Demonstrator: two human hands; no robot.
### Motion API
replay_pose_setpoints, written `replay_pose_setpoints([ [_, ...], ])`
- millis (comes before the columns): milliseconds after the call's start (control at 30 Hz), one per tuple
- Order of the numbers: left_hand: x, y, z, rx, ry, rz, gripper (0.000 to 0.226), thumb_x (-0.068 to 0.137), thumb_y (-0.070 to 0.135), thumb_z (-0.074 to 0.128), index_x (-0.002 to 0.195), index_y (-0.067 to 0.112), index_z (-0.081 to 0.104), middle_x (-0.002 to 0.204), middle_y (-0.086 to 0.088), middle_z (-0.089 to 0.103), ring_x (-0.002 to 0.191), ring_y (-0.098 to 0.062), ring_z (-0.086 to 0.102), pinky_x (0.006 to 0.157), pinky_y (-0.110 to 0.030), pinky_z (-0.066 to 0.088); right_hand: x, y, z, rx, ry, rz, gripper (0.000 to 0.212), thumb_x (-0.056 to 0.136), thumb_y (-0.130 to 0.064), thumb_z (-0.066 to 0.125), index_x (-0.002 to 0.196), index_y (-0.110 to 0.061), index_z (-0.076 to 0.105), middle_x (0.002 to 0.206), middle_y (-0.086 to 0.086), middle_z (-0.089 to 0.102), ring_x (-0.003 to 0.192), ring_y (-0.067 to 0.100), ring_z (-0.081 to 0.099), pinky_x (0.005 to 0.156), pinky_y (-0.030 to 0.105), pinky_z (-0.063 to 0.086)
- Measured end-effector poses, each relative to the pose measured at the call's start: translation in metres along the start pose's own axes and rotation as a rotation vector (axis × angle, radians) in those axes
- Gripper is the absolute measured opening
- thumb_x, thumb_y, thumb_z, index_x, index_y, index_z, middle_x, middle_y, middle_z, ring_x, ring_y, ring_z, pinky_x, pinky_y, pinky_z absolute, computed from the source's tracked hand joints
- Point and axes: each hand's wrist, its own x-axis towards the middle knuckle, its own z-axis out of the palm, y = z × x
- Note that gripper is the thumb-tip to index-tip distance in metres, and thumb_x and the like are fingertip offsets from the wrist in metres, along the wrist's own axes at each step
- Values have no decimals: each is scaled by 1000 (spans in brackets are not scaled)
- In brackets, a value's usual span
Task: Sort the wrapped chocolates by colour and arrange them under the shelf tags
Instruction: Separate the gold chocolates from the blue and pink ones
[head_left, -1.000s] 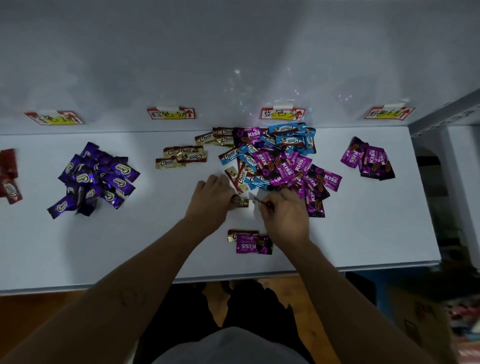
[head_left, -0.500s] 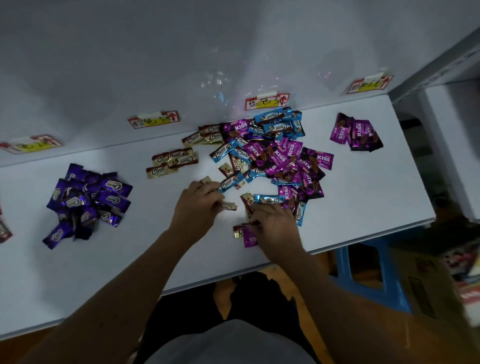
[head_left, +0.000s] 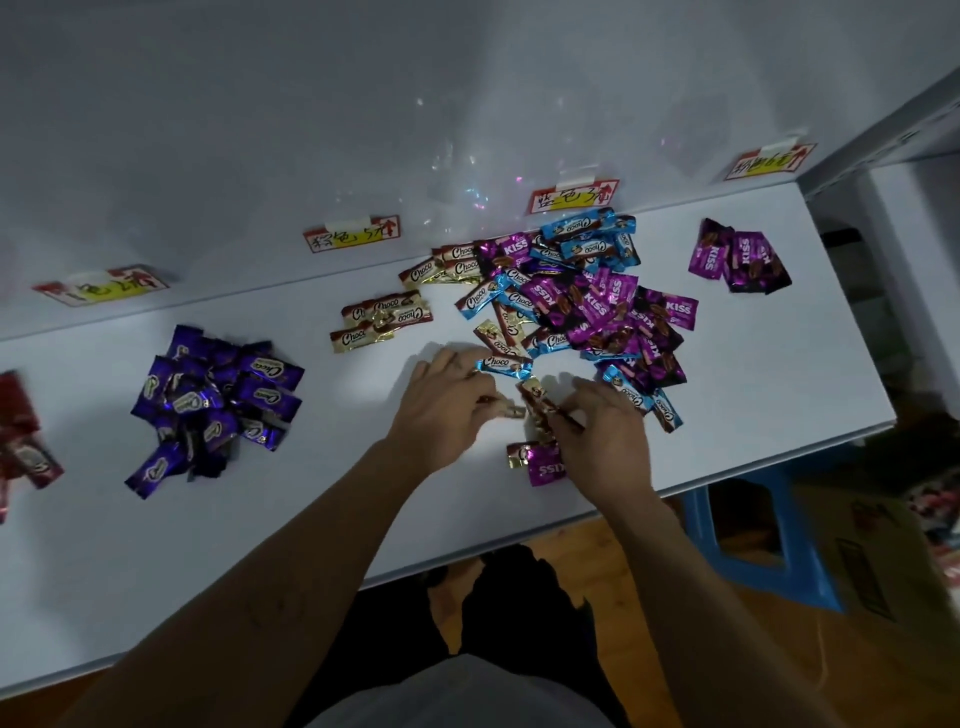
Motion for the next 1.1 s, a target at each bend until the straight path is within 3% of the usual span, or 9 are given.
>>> replay_pose_setpoints([
  [133,14,-16,-18,66,-2,-41,18,93,32,56,105,23,67,137,4,49,130,-18,34,101,-37,30,6,-23,13,-148,-115,-5,30,88,-15,57,117,-11,67,126,5,62,110,28,53,91,37,42],
  [233,20,-25,-22,165,-141,45,17,92,22,58,107,18,64,125,0,55,115,-19,44,89,-33,35,7,-26,22,-235,-159,63,31,87,-15,55,117,-14,64,126,6,56,113,26,48,93,36,36],
  [433,5,-19,0,232,-60,51,10,88,15,57,96,9,59,102,-11,59,96,-28,49,76,-37,39,10,-23,27,-40,-108,213,27,90,-21,57,114,-12,49,110,9,61,104,27,54,88,35,36],
  [567,1,-11,8,210,-9,91,10,81,8,66,90,5,62,117,-15,61,110,-32,54,77,-40,49,14,-24,24,-36,-176,177,29,91,-22,56,119,-14,53,116,7,59,109,25,52,91,33,36],
  [667,2,-2,6,217,-16,45,14,79,8,70,92,5,64,114,-15,63,107,-33,57,78,-41,49,15,-25,23,-32,-153,188,33,88,-23,58,120,-11,55,121,10,53,113,26,46,91,33,36],
  [800,0,6,11,277,-55,-93,23,87,18,64,108,9,59,120,-14,57,114,-29,49,89,-40,42,14,-26,22,3,-195,203,29,87,-15,58,115,-14,52,112,6,59,106,24,52,84,30,33],
  [933,-2,10,18,185,-88,-183,46,85,11,64,128,12,49,127,-12,51,114,-29,48,92,-38,37,14,-21,24,67,-190,151,32,84,-13,59,115,-17,54,106,4,61,100,23,55,80,30,36],
  [1100,-14,7,4,126,-40,-218,17,88,8,63,104,10,64,105,-11,54,92,-28,53,77,-37,41,17,-16,19,84,-241,91,24,85,-14,61,109,-14,59,102,6,59,98,25,54,74,29,34],
])
